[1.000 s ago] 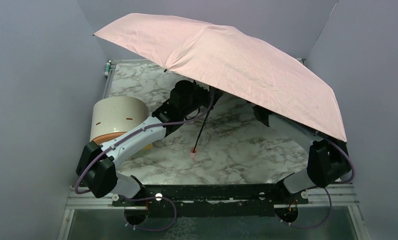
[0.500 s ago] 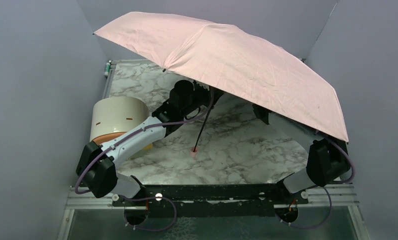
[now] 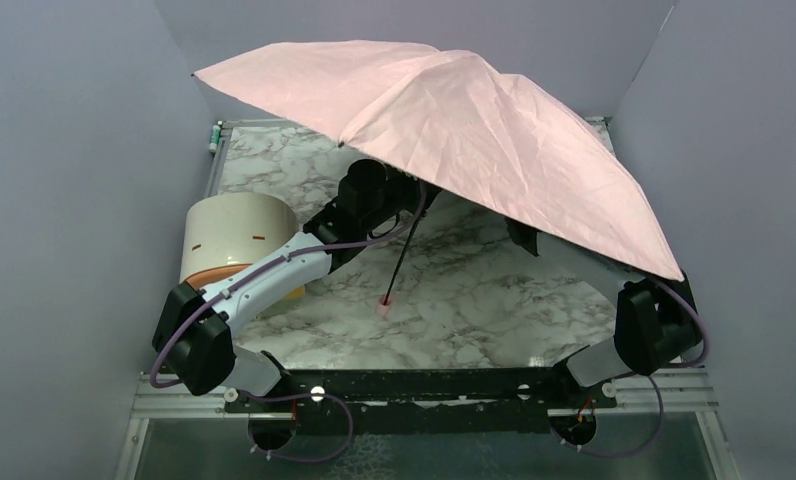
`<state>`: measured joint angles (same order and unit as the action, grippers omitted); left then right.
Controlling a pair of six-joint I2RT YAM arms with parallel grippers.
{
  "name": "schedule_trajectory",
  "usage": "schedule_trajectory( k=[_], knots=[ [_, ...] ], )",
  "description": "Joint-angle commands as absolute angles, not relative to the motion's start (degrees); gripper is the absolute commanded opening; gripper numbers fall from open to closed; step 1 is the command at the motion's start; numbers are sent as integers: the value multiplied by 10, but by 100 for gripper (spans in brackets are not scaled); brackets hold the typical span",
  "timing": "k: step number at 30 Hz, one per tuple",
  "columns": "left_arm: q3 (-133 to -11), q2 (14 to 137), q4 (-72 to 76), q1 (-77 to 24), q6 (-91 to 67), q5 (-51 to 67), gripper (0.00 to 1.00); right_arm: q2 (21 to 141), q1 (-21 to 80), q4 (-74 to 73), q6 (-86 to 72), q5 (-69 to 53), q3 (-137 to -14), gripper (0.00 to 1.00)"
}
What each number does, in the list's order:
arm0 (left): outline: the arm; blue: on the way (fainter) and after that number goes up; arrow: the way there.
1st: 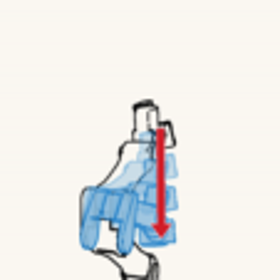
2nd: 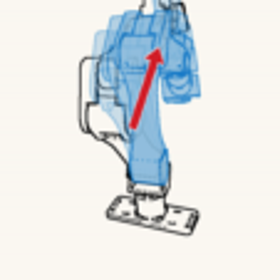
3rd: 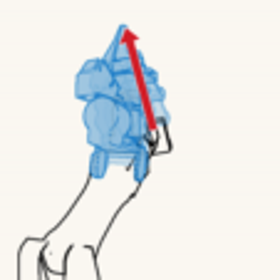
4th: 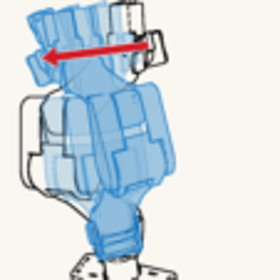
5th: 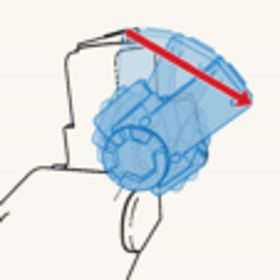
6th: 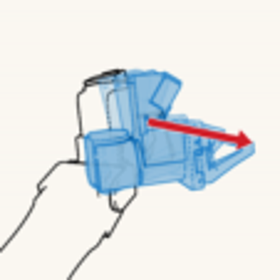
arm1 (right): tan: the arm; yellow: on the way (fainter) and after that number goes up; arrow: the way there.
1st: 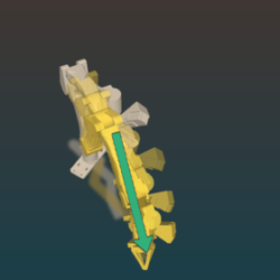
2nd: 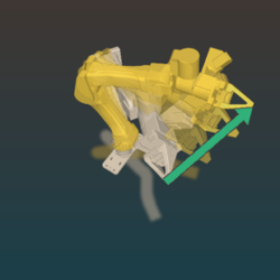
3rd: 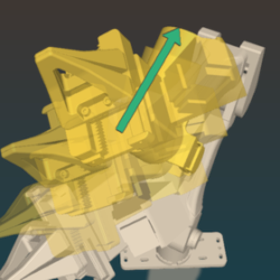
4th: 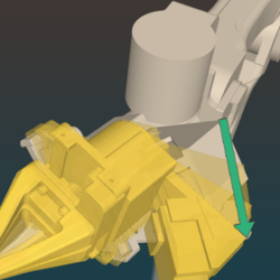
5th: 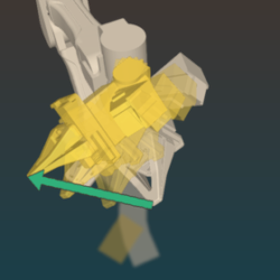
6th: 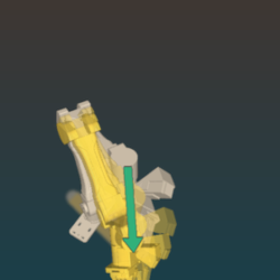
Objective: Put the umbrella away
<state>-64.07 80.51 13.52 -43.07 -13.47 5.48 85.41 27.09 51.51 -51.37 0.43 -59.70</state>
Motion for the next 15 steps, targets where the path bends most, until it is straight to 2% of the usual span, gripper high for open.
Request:
schedule_trajectory(
  k=[1,10,15],
  knots=[
    [-647,798,153,-436,-114,67,0,822,309,497,-514,-46,-540,1],
    [-640,787,156,-436,-106,38,0,785,391,452,-529,-8,-433,1],
    [-635,784,161,-437,-102,29,0,774,393,414,-557,22,-434,1]
  ],
)
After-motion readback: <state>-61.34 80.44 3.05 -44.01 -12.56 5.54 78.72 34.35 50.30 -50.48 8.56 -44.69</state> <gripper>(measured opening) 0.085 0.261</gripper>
